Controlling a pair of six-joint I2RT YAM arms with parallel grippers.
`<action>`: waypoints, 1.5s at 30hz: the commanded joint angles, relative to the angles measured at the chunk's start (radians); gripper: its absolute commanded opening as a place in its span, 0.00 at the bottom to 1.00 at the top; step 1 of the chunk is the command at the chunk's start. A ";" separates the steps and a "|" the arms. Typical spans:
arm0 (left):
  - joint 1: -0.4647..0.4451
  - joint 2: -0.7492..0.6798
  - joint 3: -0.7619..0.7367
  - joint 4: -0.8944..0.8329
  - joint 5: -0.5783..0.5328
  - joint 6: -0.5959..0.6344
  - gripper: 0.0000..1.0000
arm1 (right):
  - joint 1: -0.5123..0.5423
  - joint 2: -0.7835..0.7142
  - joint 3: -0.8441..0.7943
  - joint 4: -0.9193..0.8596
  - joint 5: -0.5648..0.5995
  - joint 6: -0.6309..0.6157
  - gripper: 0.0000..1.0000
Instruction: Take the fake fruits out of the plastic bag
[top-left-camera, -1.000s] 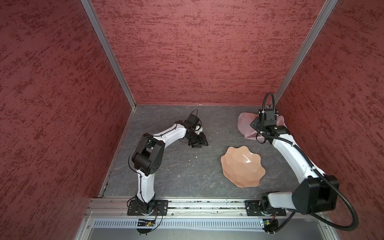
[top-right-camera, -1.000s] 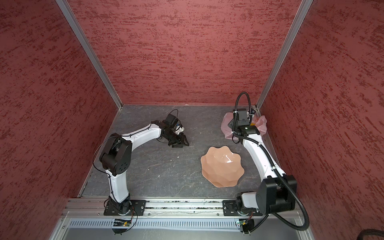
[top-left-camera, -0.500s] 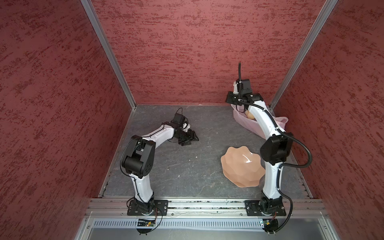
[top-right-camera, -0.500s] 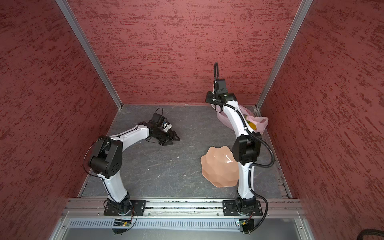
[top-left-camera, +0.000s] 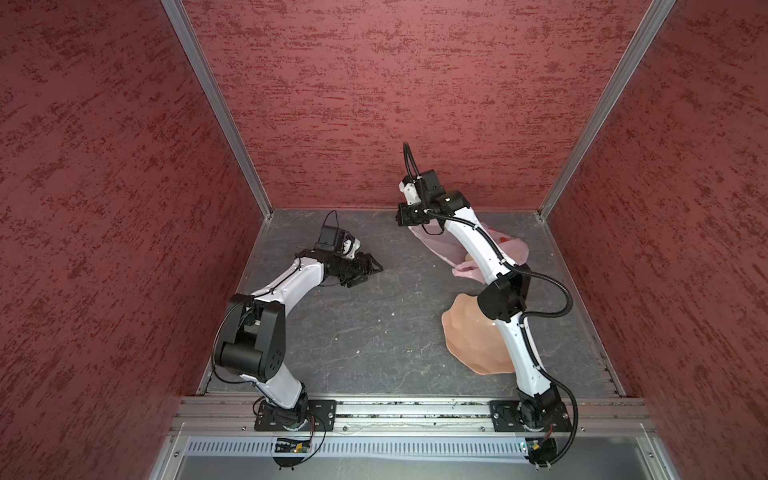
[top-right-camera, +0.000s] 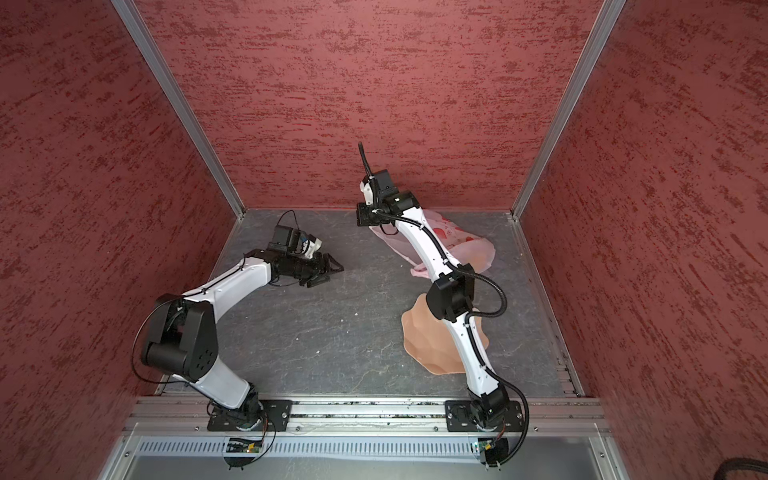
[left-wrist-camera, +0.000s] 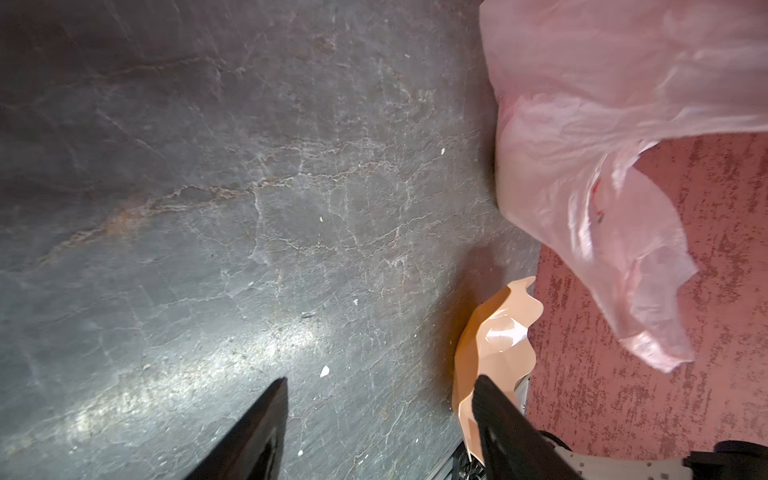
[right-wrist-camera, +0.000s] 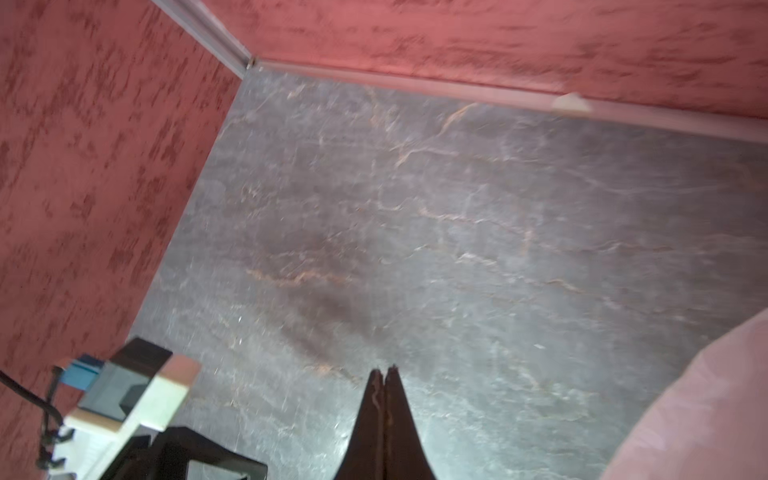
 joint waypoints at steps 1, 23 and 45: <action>-0.007 -0.044 -0.014 0.105 0.041 0.011 0.73 | 0.059 -0.076 0.006 -0.027 0.031 -0.010 0.07; -0.206 -0.026 0.108 0.246 -0.043 0.136 0.74 | 0.167 -0.742 -0.697 -0.096 0.488 0.311 0.60; -0.222 0.281 0.421 0.210 -0.051 0.148 0.08 | -0.037 -1.158 -1.286 0.031 0.610 0.413 0.80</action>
